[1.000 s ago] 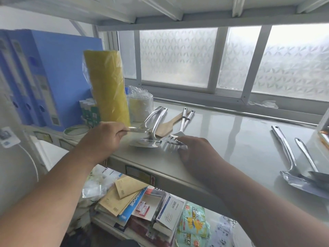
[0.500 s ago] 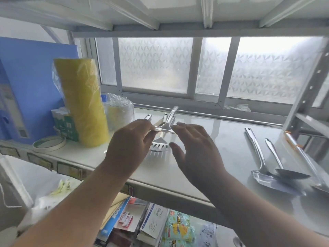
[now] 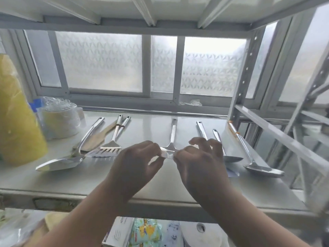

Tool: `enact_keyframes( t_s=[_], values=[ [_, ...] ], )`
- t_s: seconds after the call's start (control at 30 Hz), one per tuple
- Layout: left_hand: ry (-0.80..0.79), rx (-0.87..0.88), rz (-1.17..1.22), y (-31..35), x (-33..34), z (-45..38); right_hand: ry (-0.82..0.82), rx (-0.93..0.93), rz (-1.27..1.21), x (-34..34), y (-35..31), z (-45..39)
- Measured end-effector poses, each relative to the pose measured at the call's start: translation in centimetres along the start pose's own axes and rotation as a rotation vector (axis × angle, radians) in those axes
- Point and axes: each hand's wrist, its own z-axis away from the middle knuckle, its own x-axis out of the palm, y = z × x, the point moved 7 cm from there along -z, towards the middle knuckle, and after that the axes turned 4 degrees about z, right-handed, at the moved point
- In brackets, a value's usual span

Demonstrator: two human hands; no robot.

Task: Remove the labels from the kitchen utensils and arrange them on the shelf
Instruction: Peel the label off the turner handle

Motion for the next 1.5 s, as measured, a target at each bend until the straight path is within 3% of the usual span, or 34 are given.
enact_keyframes(
  t_s=[0.1, 0.3, 0.93, 1.5],
  values=[
    [-0.168, -0.105, 0.223, -1.1, 1.0, 0.4, -0.07, 0.009, -0.03, 0.7, 0.9, 0.9],
    [-0.346, -0.224, 0.239, -2.2, 2.5, 0.4, -0.078, 0.05, -0.149, 0.7, 2.0, 1.8],
    [-0.415, -0.331, 0.396, -2.7, 2.8, 1.1, 0.133, 0.108, -0.393, -0.3, 4.1, 5.5],
    [-0.427, -0.295, 0.332, -2.4, 2.8, 0.9, 0.134, 0.148, -0.445, 0.2, 4.2, 5.6]
  ],
)
